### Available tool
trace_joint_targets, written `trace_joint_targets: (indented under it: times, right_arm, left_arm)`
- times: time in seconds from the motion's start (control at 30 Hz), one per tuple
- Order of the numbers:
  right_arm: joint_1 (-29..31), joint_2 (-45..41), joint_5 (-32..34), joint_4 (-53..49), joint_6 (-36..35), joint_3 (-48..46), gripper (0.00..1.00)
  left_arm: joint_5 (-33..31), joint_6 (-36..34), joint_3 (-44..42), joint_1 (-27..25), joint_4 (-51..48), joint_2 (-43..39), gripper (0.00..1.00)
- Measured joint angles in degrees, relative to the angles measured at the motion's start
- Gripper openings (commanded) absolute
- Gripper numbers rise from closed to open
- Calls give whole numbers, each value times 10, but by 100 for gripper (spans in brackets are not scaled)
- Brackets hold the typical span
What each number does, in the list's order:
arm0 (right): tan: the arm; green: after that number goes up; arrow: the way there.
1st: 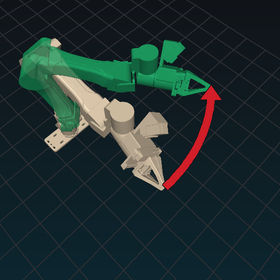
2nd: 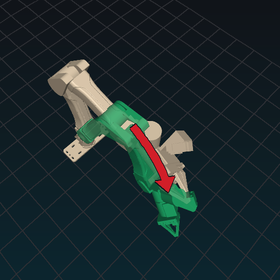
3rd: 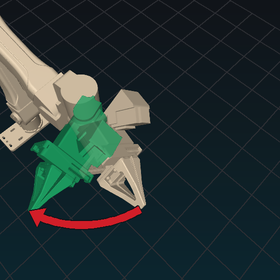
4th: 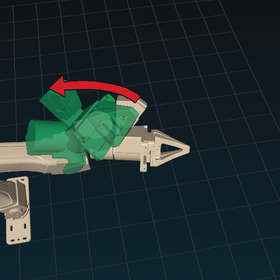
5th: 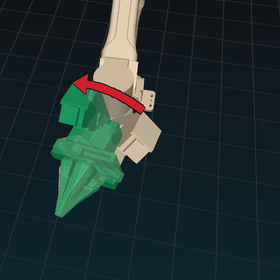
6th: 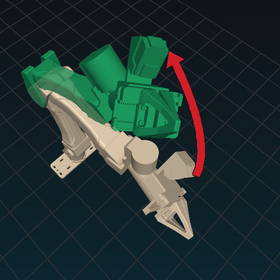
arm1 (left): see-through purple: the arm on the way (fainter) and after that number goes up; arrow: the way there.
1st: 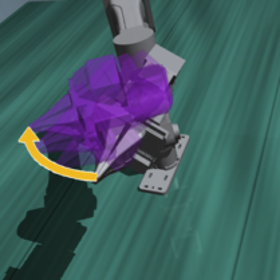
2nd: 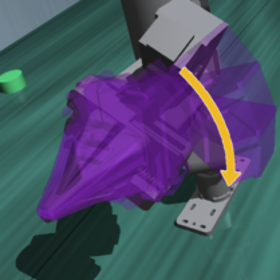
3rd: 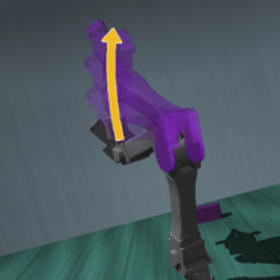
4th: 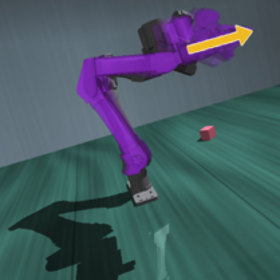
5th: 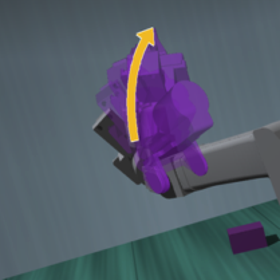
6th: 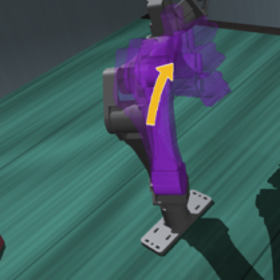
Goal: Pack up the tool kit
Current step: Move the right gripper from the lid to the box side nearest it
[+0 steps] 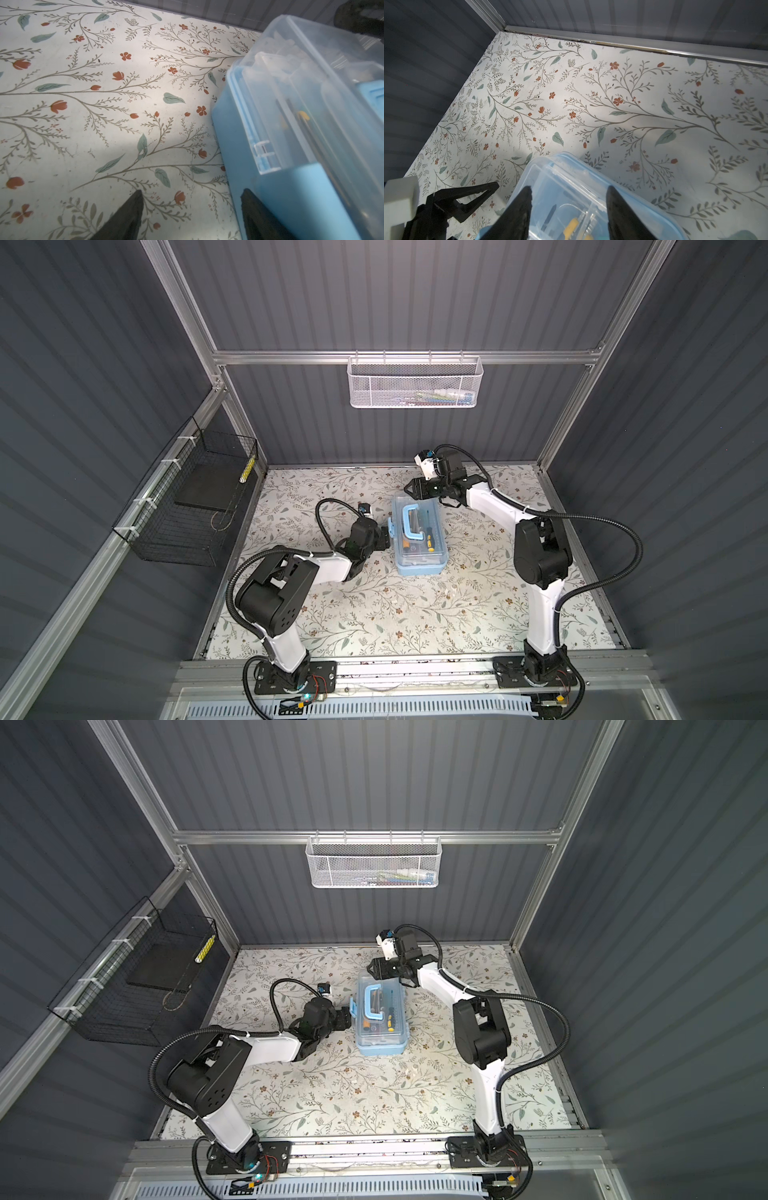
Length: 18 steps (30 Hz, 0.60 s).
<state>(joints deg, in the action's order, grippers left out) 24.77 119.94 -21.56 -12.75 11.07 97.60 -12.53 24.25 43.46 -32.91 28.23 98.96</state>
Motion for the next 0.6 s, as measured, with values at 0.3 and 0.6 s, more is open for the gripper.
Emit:
trace_joint_targets:
  times: [0.3,0.6]
  right_arm:
    - [2,-26,30,6,23,-33,60]
    - [-6,-69,82,-22,57,-69,61]
  left_arm:
    - [32,29,0,3,0,-26,72]
    - [69,65,-8,3,16,-46,68]
